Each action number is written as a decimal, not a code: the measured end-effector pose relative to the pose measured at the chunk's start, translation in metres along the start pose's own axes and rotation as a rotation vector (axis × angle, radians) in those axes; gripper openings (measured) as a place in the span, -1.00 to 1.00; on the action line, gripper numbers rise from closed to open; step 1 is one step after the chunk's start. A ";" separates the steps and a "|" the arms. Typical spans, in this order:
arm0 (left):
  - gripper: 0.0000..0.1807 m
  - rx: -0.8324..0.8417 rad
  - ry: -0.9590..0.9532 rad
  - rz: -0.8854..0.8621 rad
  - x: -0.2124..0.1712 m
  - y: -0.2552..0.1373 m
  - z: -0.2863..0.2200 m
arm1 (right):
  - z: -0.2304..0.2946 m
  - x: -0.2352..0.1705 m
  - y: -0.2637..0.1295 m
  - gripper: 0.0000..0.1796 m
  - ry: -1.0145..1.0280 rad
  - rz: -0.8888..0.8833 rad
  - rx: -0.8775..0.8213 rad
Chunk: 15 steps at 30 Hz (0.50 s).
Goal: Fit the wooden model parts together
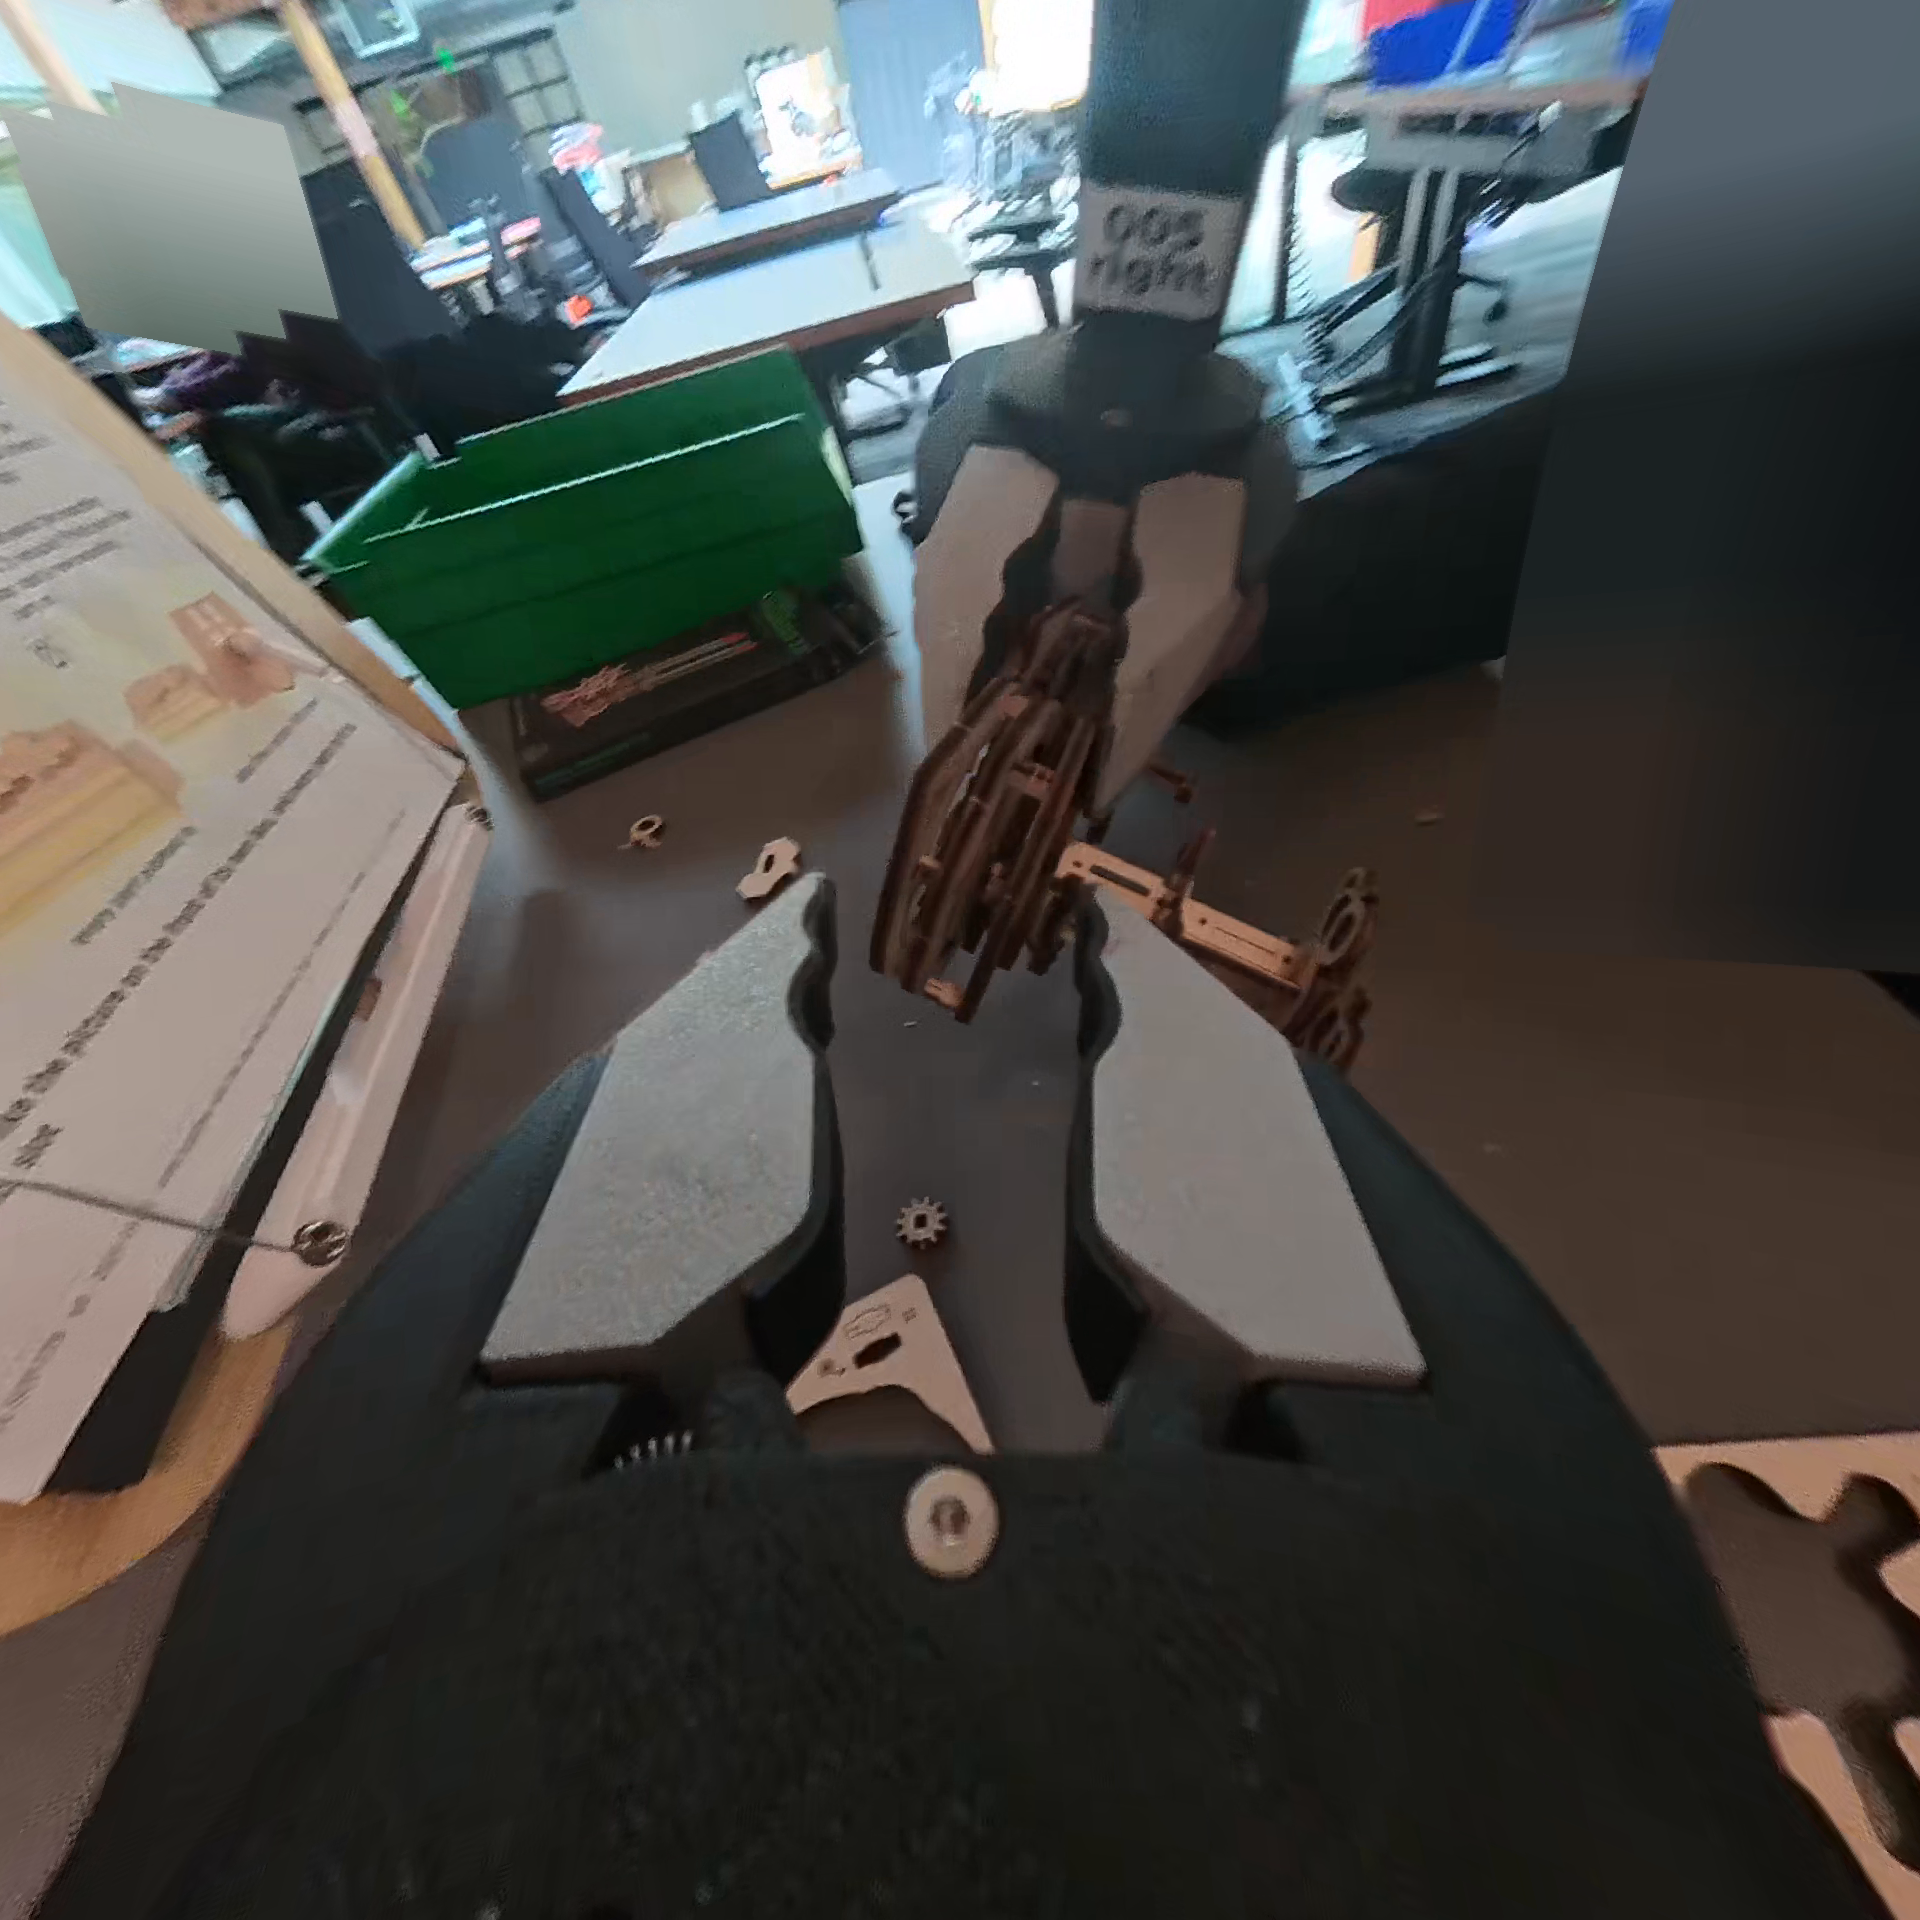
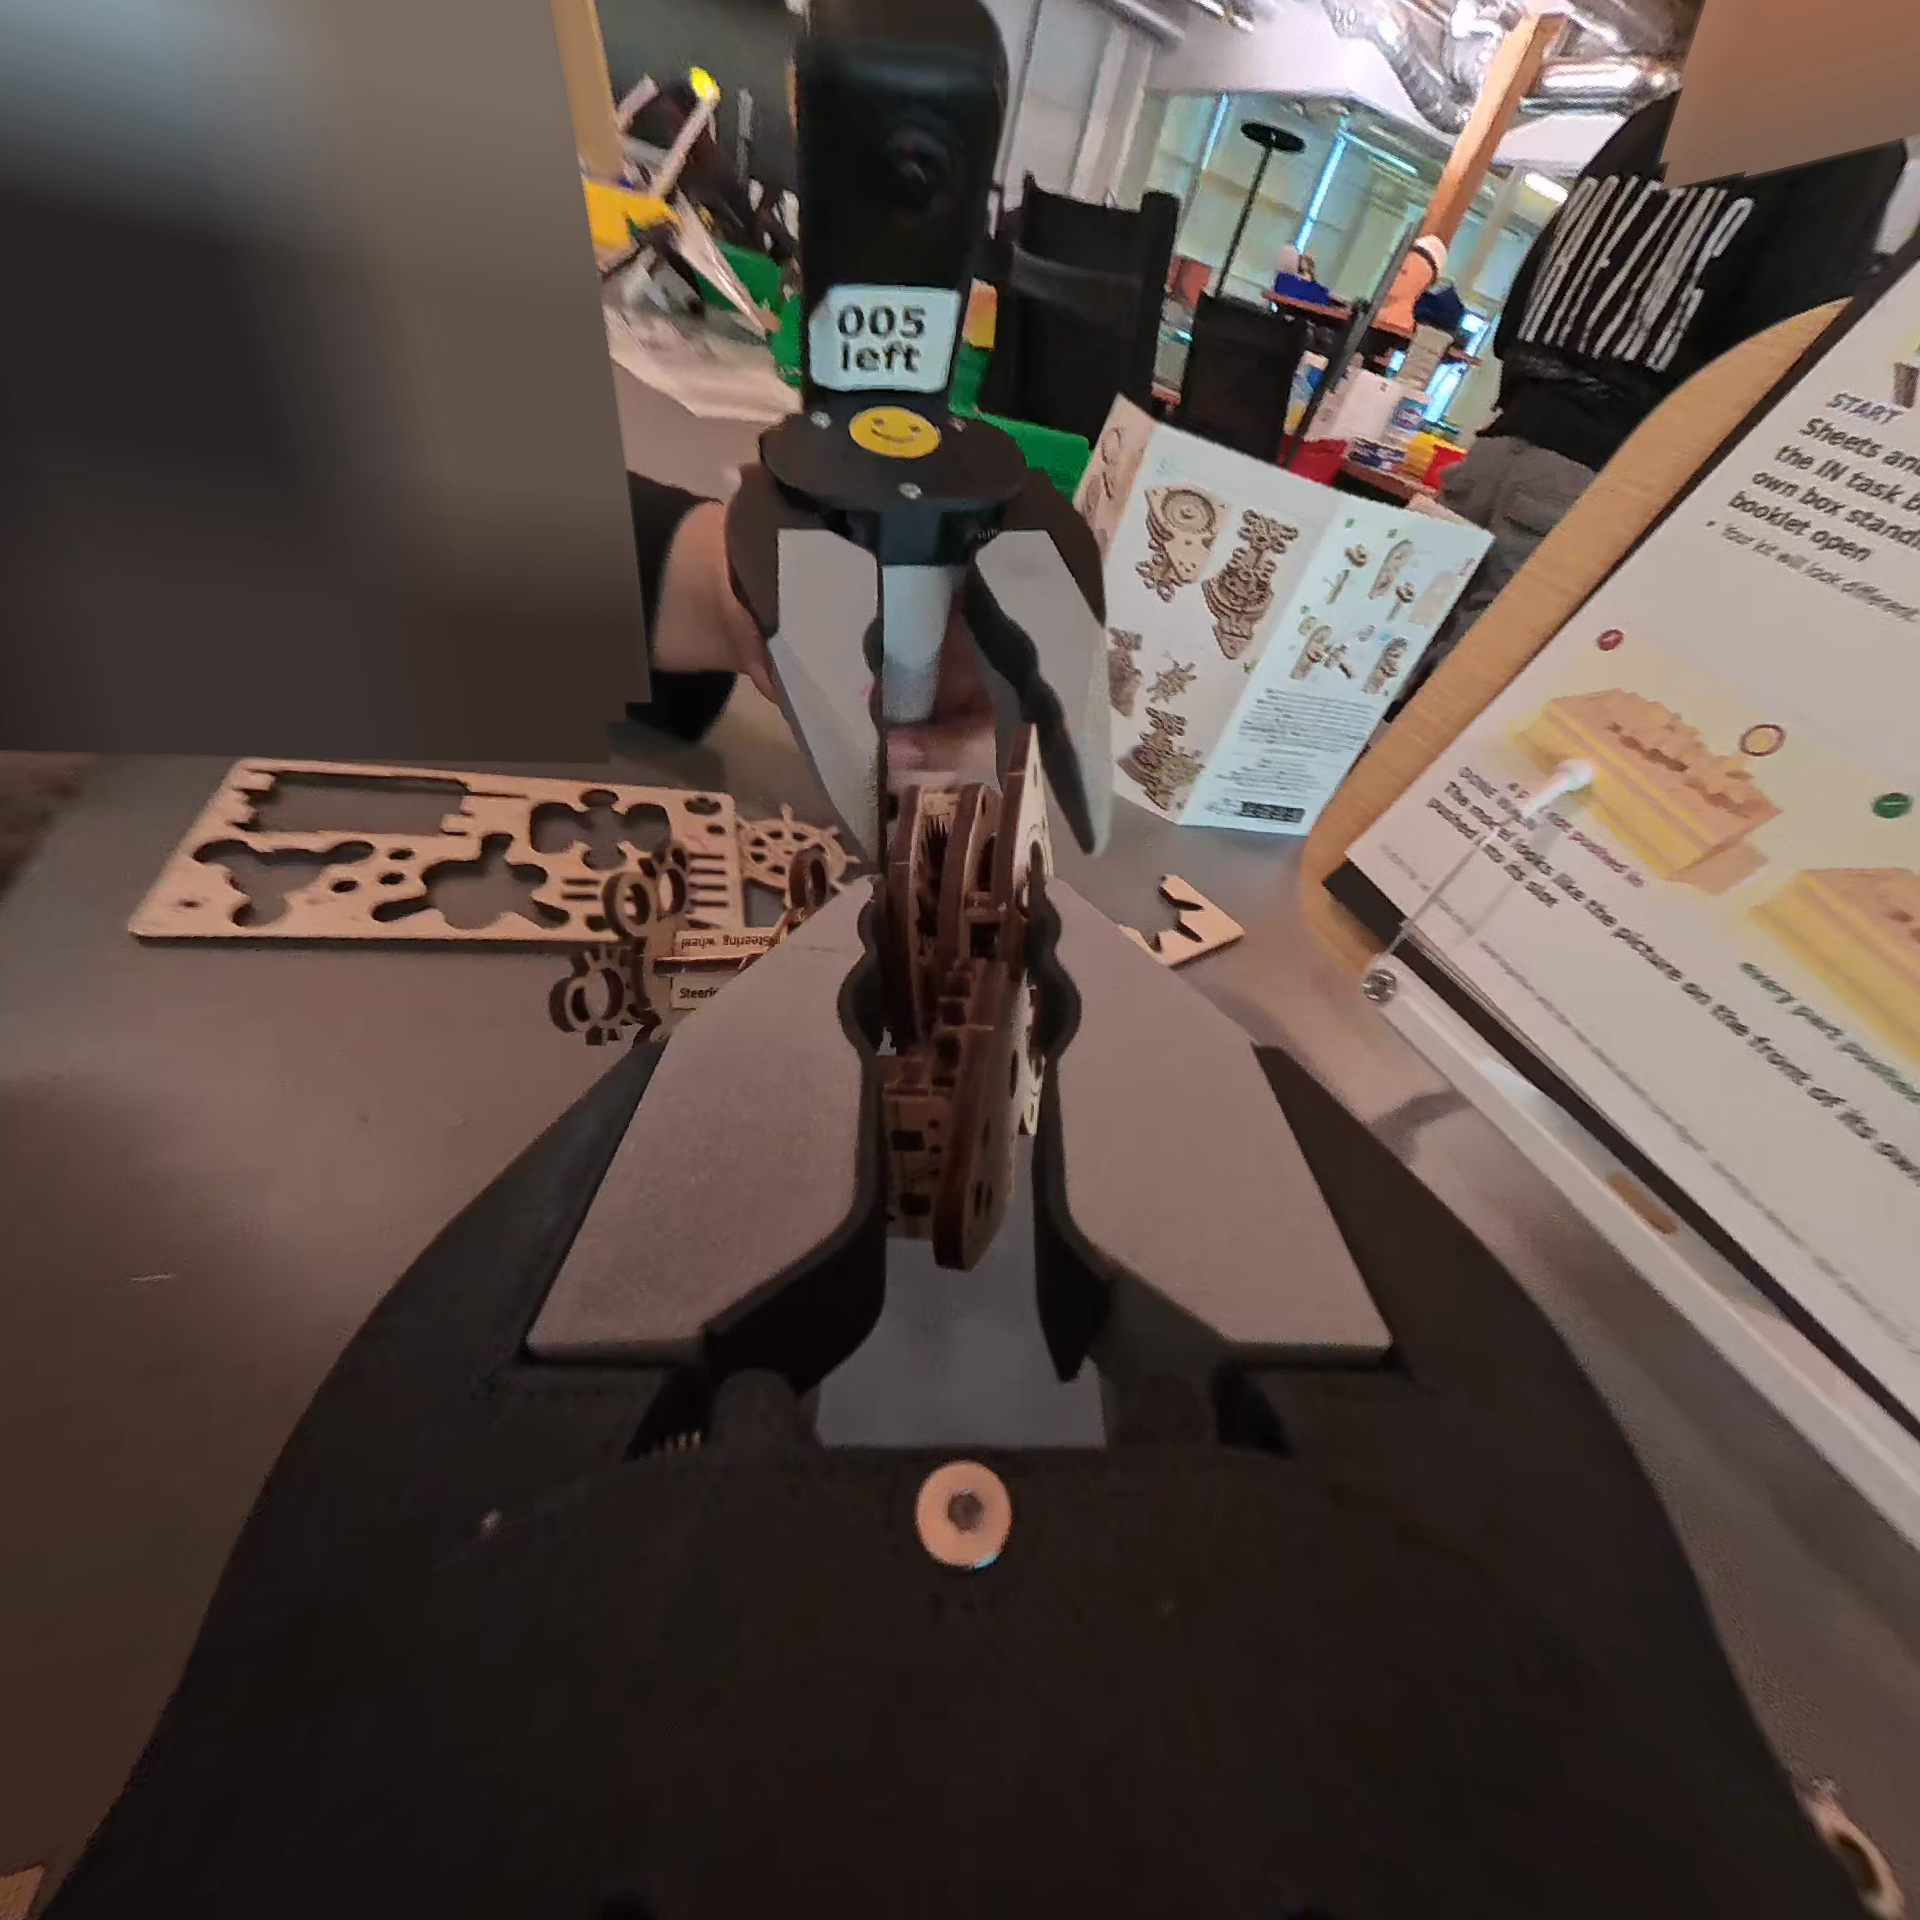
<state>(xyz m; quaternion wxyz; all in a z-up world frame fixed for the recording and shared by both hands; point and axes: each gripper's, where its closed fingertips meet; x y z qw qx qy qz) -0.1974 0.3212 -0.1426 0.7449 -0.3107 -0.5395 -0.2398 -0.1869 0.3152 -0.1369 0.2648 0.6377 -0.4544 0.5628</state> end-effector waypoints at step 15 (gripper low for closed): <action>-0.73 -0.138 -0.092 -0.059 0.002 -0.002 -0.019 | 0.009 -0.008 0.006 -0.73 0.045 0.036 0.076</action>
Point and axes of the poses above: each gripper's, where its closed fingertips meet, y out along the fingers, x out of its top, z = x × y across the jaws, and after that the axes turned 9 degrees about x, right-handed
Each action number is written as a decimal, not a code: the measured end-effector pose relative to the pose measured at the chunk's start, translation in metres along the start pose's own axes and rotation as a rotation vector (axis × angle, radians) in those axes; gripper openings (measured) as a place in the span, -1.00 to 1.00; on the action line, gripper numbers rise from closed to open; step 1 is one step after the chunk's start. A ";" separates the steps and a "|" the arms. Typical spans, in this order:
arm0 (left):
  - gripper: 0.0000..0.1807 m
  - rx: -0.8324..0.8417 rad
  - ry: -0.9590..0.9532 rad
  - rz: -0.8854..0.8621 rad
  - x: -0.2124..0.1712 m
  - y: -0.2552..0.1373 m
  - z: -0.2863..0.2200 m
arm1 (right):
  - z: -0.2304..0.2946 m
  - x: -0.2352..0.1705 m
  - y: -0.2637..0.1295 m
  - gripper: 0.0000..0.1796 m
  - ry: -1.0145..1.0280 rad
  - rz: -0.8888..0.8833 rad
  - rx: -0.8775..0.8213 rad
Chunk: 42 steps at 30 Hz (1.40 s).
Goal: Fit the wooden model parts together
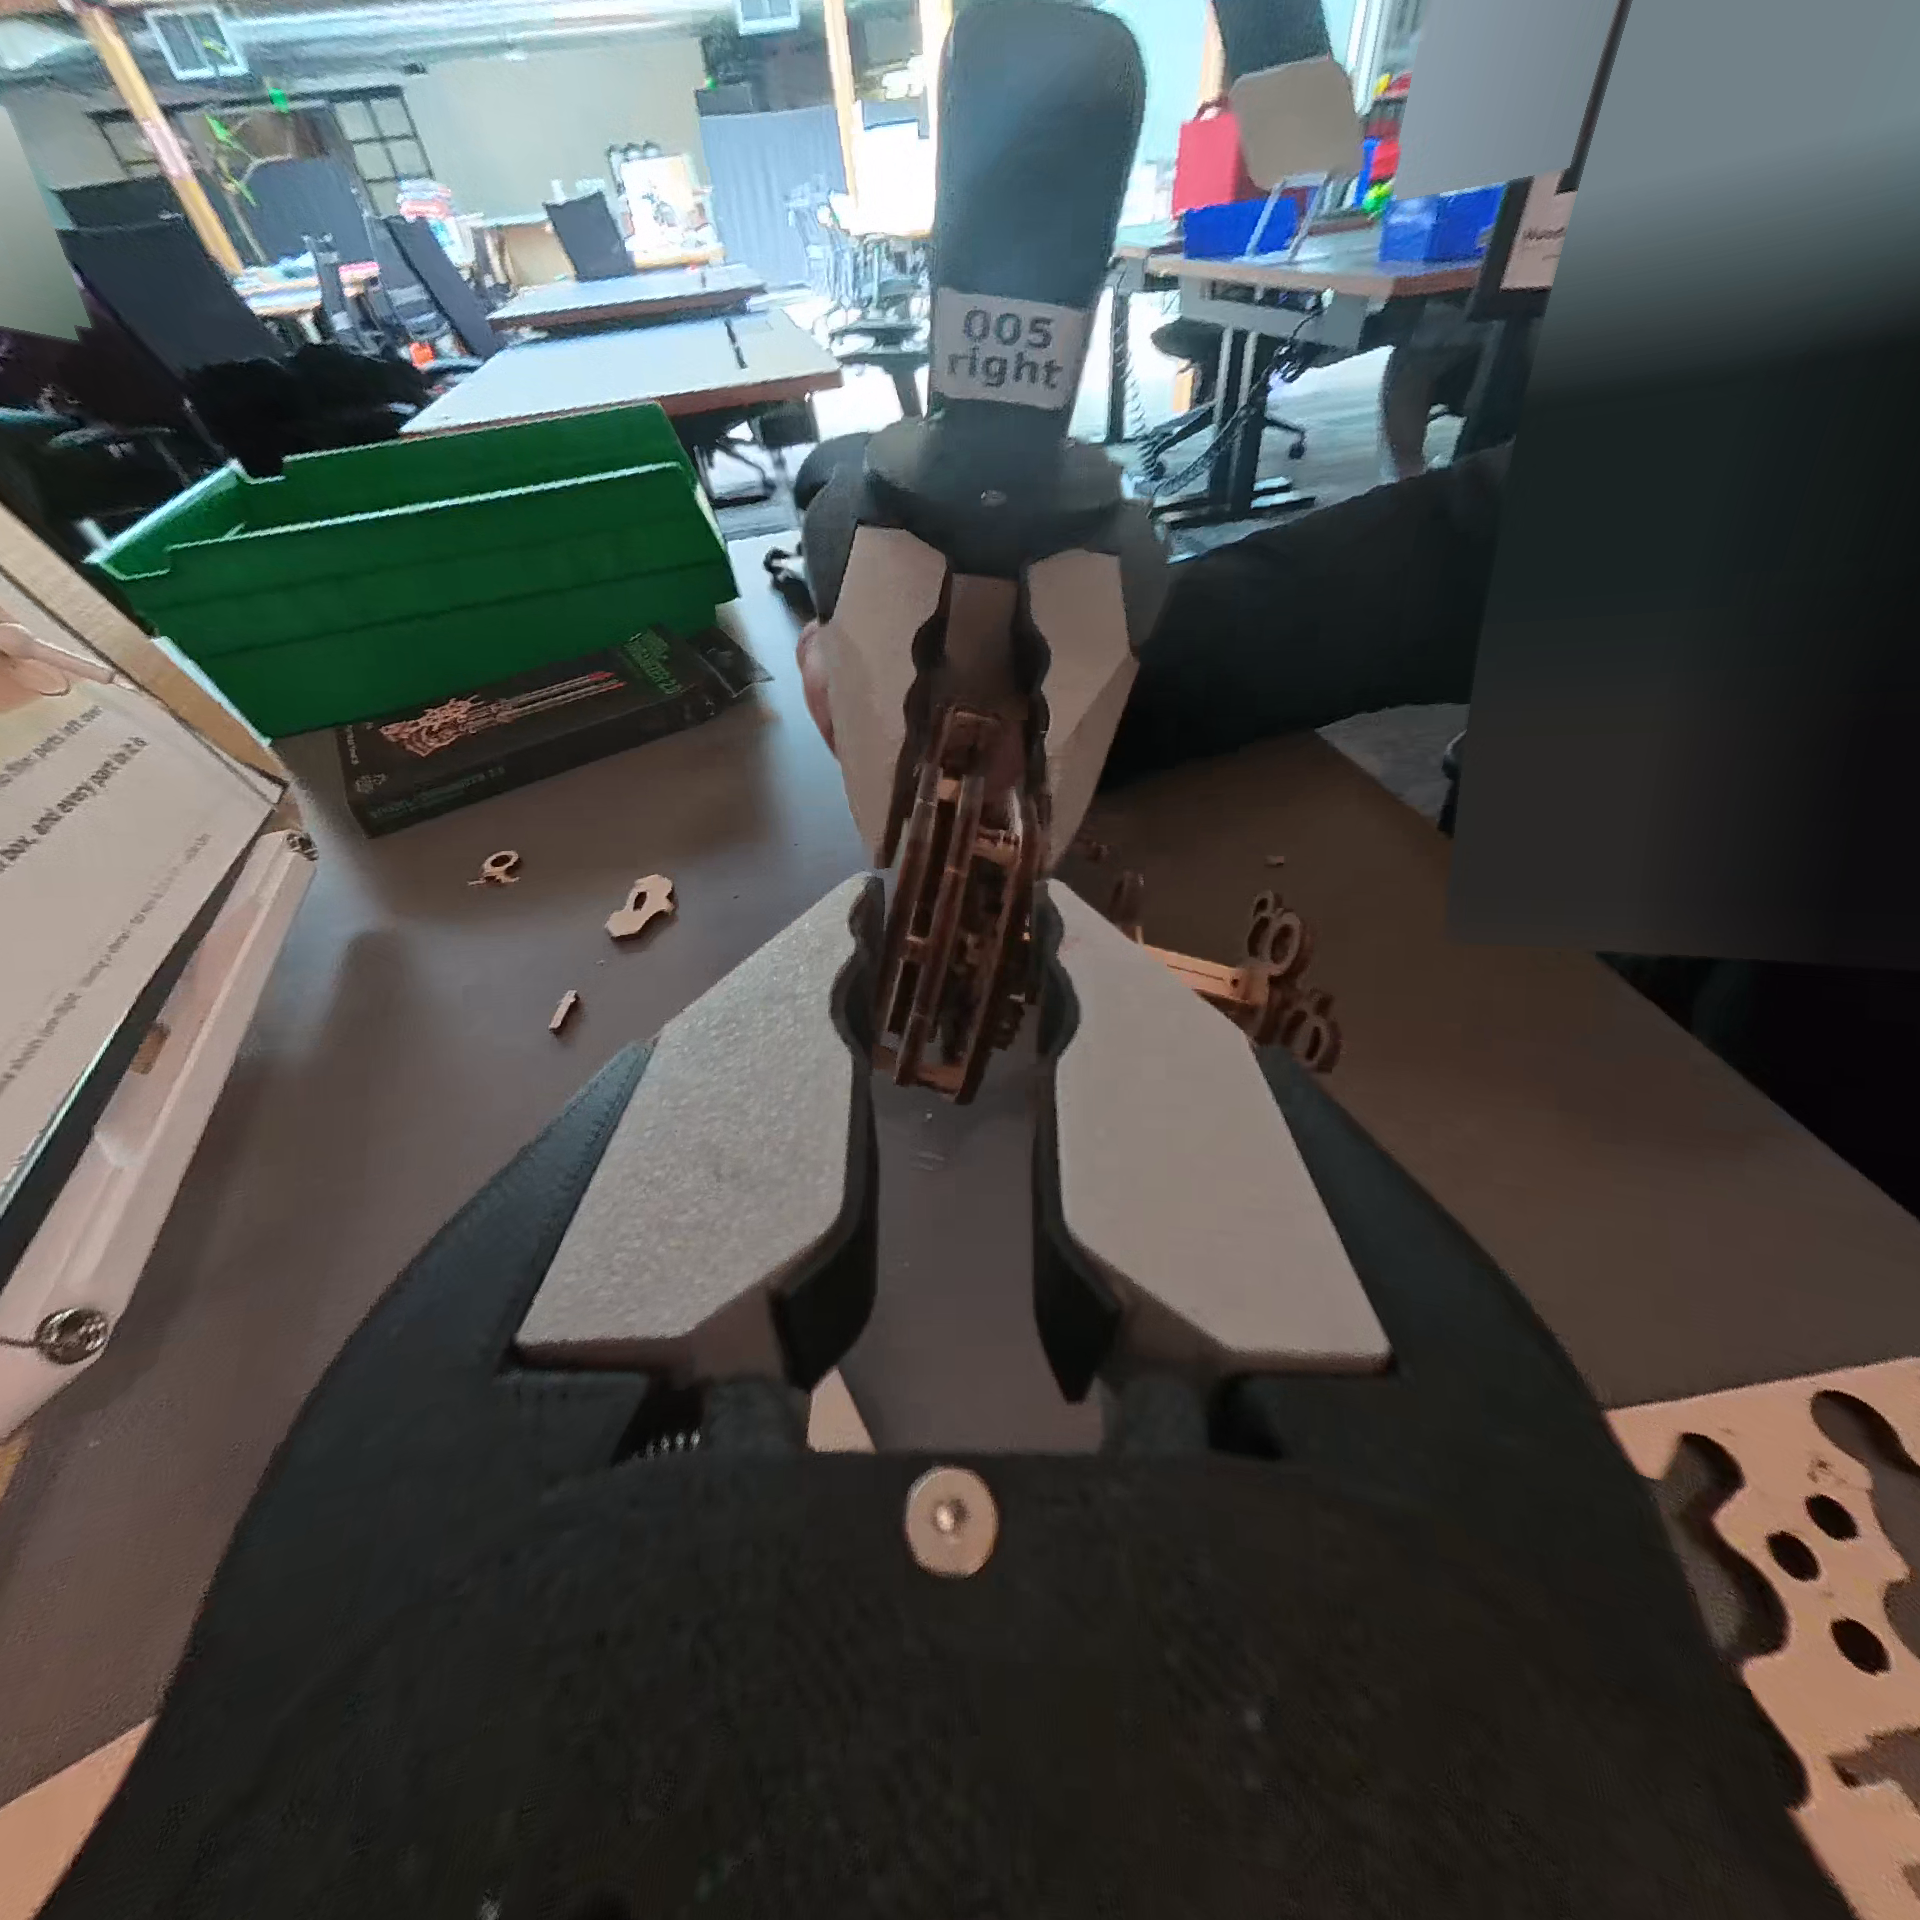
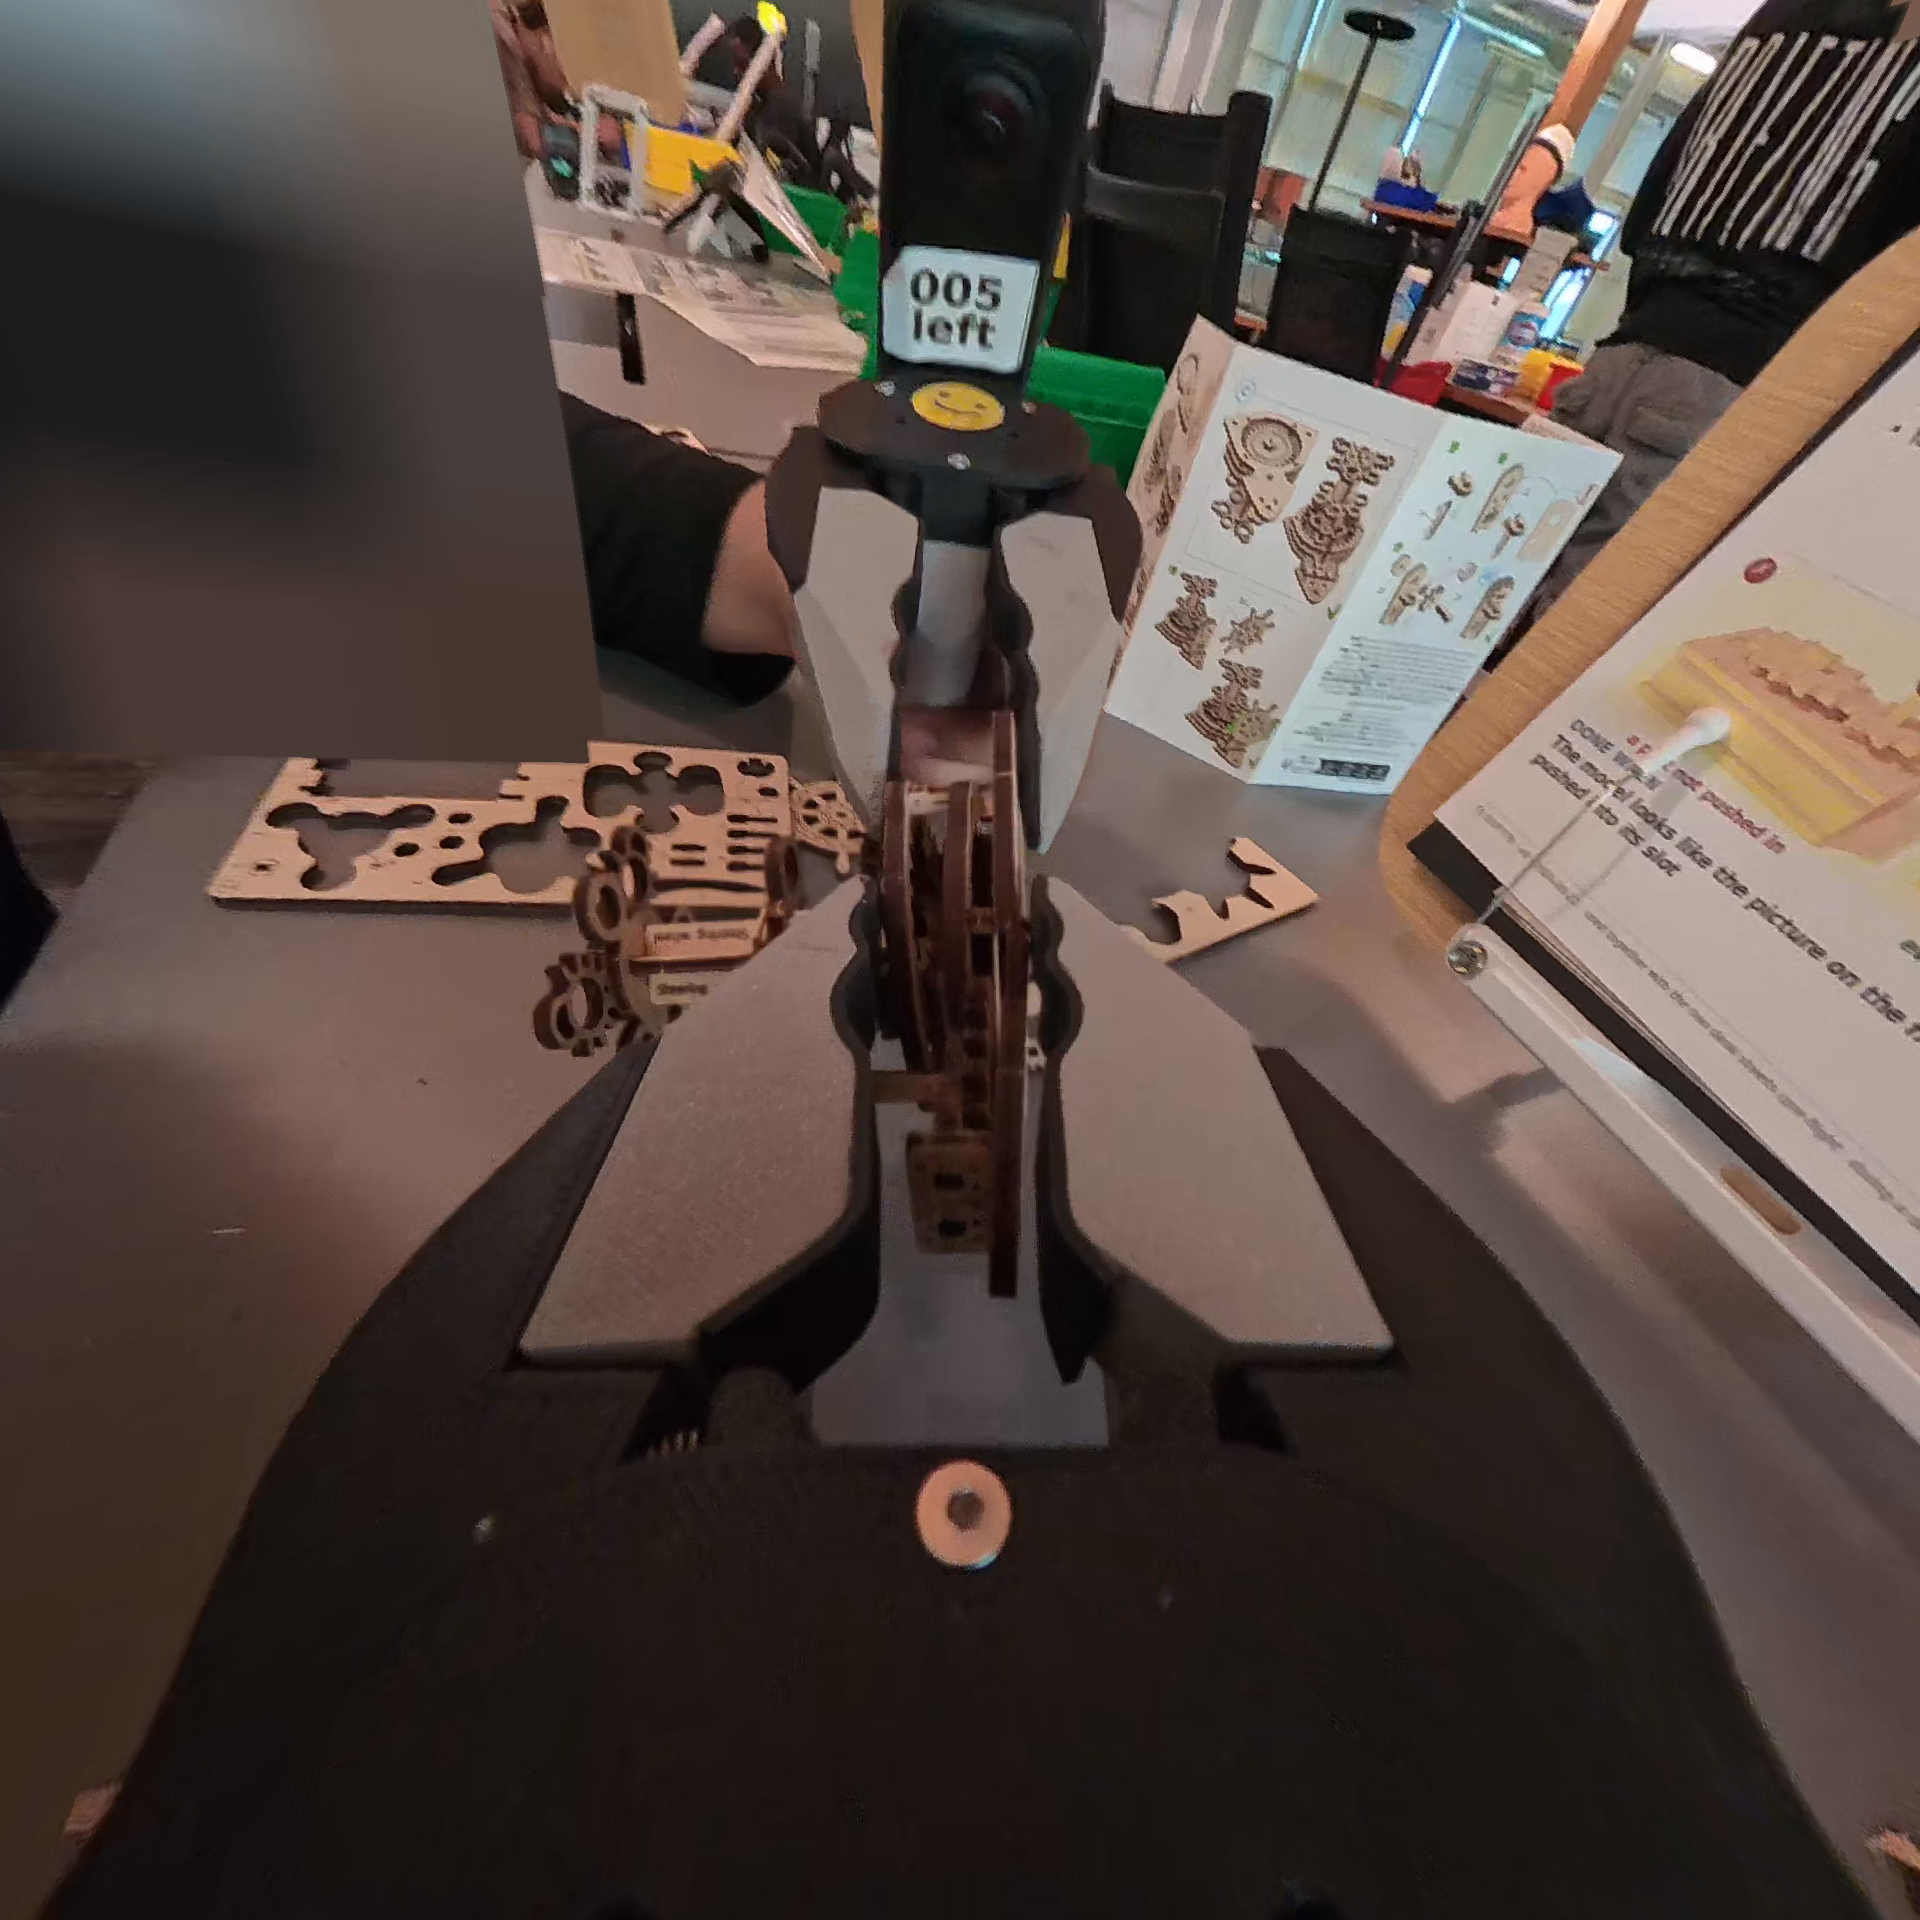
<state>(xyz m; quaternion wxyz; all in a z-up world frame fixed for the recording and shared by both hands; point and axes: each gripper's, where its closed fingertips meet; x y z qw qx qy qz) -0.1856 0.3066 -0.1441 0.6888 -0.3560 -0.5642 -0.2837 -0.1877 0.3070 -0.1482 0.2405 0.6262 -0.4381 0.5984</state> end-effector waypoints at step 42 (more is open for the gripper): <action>-0.73 -0.040 -0.183 0.304 -0.044 -0.009 -0.001 | 0.003 -0.046 0.016 -0.78 0.043 0.253 -0.004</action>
Point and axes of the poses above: each gripper's, where its closed fingertips meet, y out along the fingers, x out of its top, z = x × y across the jaws, and after that the axes turned 9 degrees about x, right-handed
